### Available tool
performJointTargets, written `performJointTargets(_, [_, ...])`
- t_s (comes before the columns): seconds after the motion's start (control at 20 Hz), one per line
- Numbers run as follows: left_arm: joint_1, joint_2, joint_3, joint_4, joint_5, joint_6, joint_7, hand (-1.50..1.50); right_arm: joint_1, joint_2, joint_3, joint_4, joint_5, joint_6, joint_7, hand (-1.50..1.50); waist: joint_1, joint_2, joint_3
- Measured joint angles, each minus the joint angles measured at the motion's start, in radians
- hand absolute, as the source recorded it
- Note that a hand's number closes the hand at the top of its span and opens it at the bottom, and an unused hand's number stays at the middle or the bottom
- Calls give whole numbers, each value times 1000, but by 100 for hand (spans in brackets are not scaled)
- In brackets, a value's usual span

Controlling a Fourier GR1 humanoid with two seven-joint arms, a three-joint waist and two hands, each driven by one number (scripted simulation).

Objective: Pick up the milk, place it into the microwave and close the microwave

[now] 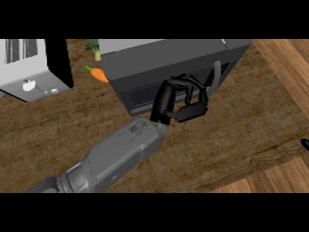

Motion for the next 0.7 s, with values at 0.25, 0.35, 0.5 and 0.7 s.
performJointTargets(0.25, [0,0,-6,7,17,8,-39,150,-1,-17,0,-18,-21,10,11,-150,-5,3,-1])
performJointTargets(0.35, [0,0,-7,9,24,14,-53,150,2,-23,1,-21,-26,15,15,-150,-9,4,-1])
performJointTargets(0.5, [-1,0,-9,11,36,17,-70,150,2,-32,0,-28,-37,20,21,-150,-11,5,0])
performJointTargets(0.7, [-2,0,-13,15,51,24,-92,150,2,-40,3,-40,-48,24,28,-150,-15,6,0])
